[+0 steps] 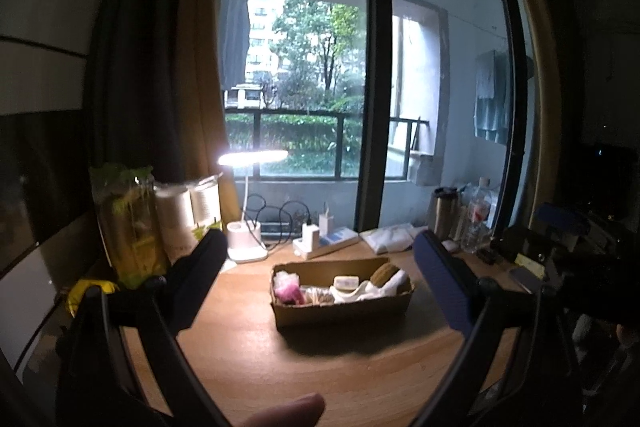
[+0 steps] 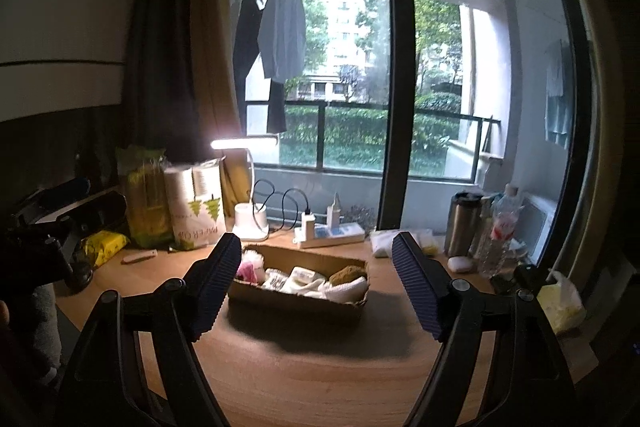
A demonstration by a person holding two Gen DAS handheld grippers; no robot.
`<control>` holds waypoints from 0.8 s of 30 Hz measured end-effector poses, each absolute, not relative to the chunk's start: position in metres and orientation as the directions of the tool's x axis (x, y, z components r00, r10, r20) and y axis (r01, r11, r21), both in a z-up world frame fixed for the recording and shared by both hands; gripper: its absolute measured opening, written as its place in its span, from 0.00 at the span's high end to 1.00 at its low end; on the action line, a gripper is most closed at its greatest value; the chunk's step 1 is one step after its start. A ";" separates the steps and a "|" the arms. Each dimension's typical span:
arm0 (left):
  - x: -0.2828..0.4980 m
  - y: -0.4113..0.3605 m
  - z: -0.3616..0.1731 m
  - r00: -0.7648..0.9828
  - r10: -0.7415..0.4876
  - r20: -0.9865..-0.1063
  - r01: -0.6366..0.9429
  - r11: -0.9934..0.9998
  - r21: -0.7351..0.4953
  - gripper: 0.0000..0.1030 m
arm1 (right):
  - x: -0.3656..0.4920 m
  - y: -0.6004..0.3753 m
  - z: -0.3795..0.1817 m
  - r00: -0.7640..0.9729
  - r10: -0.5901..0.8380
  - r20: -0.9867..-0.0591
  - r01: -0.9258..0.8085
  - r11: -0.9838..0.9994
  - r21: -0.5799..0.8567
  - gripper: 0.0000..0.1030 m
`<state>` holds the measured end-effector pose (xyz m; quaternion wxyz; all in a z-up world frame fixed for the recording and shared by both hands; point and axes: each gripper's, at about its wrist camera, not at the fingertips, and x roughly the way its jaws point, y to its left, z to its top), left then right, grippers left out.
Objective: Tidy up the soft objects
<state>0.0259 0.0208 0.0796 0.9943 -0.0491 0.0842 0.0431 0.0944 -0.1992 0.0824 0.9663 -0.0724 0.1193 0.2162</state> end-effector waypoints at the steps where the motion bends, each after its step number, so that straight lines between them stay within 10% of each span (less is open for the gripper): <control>1: 0.024 0.019 0.083 0.983 0.075 -0.165 -0.091 0.992 -0.088 0.07 | 0.093 -0.199 0.084 0.881 0.398 -0.258 -0.432 0.898 -0.089 0.22; 24: 0.014 0.005 0.102 0.990 0.086 -0.116 -0.094 0.993 -0.072 0.01 | 0.080 -0.219 0.105 0.916 0.354 -0.187 -0.373 0.925 -0.071 0.21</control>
